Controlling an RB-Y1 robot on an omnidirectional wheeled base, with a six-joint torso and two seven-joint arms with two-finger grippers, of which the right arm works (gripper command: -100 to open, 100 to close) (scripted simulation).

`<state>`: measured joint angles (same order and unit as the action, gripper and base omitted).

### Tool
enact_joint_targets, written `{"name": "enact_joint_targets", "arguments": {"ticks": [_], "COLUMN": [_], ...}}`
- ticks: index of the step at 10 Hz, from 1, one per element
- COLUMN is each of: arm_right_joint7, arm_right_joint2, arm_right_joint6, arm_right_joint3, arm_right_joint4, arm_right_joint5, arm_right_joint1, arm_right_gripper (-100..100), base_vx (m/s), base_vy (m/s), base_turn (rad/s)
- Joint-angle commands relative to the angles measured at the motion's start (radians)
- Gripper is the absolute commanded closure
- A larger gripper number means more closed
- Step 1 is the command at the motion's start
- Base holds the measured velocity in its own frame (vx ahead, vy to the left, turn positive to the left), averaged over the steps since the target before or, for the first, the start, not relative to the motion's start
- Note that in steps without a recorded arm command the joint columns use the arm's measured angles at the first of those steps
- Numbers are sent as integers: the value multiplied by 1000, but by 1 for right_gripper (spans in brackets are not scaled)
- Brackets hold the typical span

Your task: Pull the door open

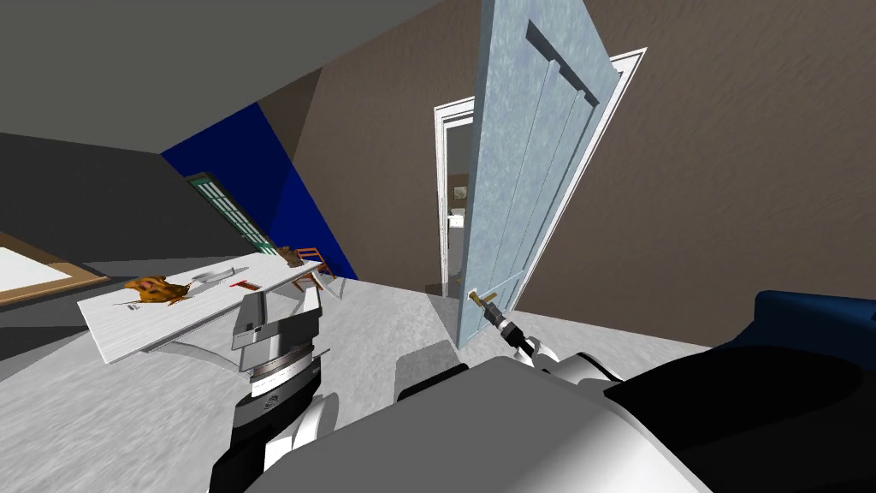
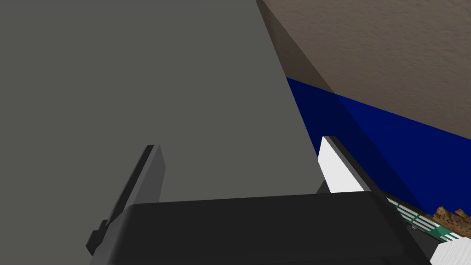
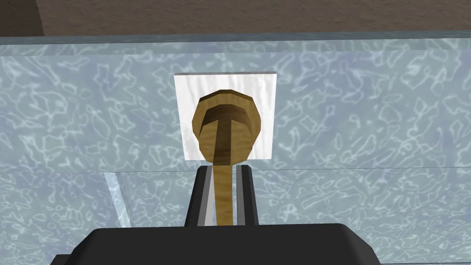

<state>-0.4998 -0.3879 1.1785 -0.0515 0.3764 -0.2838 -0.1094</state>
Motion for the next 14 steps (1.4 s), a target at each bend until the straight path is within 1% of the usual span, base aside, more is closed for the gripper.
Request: {"name": "enact_joint_targets", "arguments": {"ticks": [1,2,3,4,5,6,7,8,9,10,11,13,14], "arm_right_joint7": [0,0,0,0,0,0,0,0,0,0,24,22,22], "arm_right_joint2": [11,11,11,11,11,11,11,11,11,11,-8,-17,-17], "arm_right_joint6": [-5,-5,-5,36,105,69,90,72,74,22,140,156,156], "arm_right_joint3": [2,2,2,2,2,2,2,2,2,2,-14,-25,-25], "arm_right_joint4": [12,-4,-26,-153,-275,-170,-242,-202,-242,-125,-276,-275,-275], "arm_right_joint5": [-3,-3,-3,-3,-3,-3,-3,-3,-3,-3,5,9,9], "arm_right_joint1": [9,9,9,-45,-111,-48,-85,-59,-74,-9,-134,-114,-114], "arm_right_gripper": [100,100,100,100,100,100,100,100,100,100,100,100,100], "base_vx": [-157,-133,-60,-43,0,14,19,15,7,-37,-89,-133,-129], "base_vy": [-95,-90,-34,7,0,6,-3,0,6,16,-48,-114,-47], "base_turn": [307,123,-19,-65,0,-8,-4,14,15,-63,190,280,52]}}
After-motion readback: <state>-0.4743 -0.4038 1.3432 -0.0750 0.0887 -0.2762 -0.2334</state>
